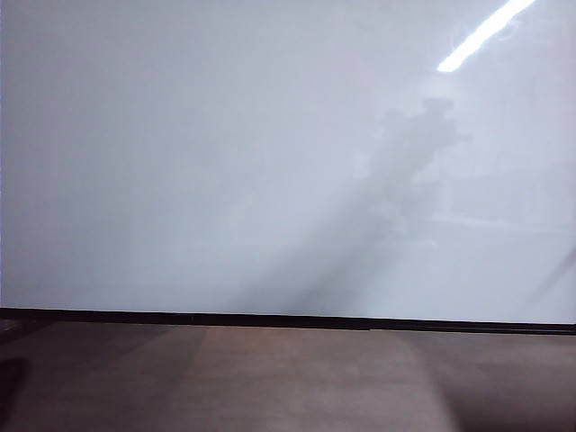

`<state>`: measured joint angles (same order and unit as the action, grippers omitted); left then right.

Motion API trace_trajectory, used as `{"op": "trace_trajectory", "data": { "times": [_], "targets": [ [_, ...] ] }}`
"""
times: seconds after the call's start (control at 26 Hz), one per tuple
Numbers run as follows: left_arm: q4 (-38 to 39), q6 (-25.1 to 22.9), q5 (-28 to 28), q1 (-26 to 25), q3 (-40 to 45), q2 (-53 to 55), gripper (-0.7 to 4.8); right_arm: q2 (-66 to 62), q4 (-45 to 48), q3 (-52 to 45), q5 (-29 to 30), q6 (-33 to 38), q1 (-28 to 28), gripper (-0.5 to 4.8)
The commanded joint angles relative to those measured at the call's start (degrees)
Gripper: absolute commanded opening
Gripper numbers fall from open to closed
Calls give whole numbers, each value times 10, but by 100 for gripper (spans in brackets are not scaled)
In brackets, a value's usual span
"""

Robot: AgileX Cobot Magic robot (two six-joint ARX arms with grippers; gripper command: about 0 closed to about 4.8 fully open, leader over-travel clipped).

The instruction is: Reach to the right to find the marker pen, pick it up, and write the number 0 on the whiteboard.

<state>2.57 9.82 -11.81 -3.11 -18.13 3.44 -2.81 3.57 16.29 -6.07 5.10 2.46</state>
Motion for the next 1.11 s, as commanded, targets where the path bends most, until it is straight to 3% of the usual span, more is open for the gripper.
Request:
{"op": "trace_trajectory", "data": {
  "times": [0.04,0.12,0.19,0.27,0.35,0.5,0.69,1.04,1.11],
  "targets": [
    [37,-3,-26,3,-32,60,-6,-65,-2,45,-9,-4,0,215],
    [37,-5,-26,11,-43,90,-6,-97,15,63,-9,-8,0,315],
    [30,-19,-51,26,-51,121,-6,-132,34,83,-9,-24,0,366],
    [9,-49,-89,49,-58,158,-6,-167,39,104,-8,-33,0,368],
    [-10,-79,-87,75,-68,192,-6,-199,39,122,-7,-59,0,368],
    [-27,-83,-62,133,-119,290,-6,-266,82,125,-2,-103,10,368],
    [-27,-129,-113,190,-209,420,-6,-374,154,125,80,-82,70,368],
    [-39,-131,-140,273,-355,592,-6,-592,381,125,162,-24,195,371],
    [-59,-131,-139,287,-368,623,-6,-646,422,125,179,-10,208,392]
  ]
}}
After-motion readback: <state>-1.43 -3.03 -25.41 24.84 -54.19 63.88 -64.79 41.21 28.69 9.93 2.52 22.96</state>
